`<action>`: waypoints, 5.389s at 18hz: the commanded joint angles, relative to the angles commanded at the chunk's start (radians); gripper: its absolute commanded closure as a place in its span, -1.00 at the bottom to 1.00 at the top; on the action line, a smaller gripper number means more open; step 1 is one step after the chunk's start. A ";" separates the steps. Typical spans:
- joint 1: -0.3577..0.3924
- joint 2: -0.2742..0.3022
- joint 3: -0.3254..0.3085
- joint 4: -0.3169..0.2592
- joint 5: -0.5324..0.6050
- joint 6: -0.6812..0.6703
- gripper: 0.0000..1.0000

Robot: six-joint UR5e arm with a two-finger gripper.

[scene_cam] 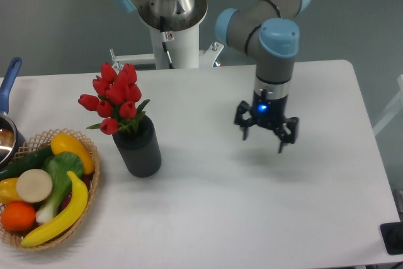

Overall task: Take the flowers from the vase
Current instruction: 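Move the open gripper toward the red tulips in the black vase, then close the gripper around the tulip stems above the vase rim, then lift the tulip bunch straight up out of the black vase, then carry the held tulips away from the vase over the open table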

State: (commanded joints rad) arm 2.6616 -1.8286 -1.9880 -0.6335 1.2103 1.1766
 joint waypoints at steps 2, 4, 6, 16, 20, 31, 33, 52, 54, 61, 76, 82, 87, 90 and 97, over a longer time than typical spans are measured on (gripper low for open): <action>-0.020 0.053 -0.017 0.002 -0.014 0.000 -1.00; -0.031 0.116 -0.035 0.002 -0.084 -0.003 -1.00; -0.029 0.181 -0.061 -0.002 -0.130 0.000 -1.00; -0.097 0.291 -0.141 -0.017 -0.367 0.005 -1.00; -0.091 0.311 -0.205 -0.017 -0.459 0.081 -1.00; -0.101 0.302 -0.238 -0.014 -0.566 0.135 -1.00; -0.104 0.256 -0.216 -0.011 -0.584 0.135 -1.00; -0.117 0.271 -0.213 -0.014 -0.580 0.170 1.00; -0.114 0.293 -0.218 -0.014 -0.586 0.163 1.00; -0.055 0.359 -0.166 -0.017 -0.659 -0.003 1.00; 0.046 0.380 -0.046 -0.032 -0.831 -0.314 1.00; 0.089 0.391 -0.017 -0.034 -0.868 -0.371 1.00; 0.161 0.355 0.060 -0.028 -0.858 -0.321 1.00; 0.190 0.319 0.101 -0.028 -0.746 -0.211 1.00; 0.259 0.284 0.113 -0.040 -0.412 0.028 1.00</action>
State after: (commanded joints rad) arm 2.9207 -1.5447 -1.8746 -0.6734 0.7987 1.2042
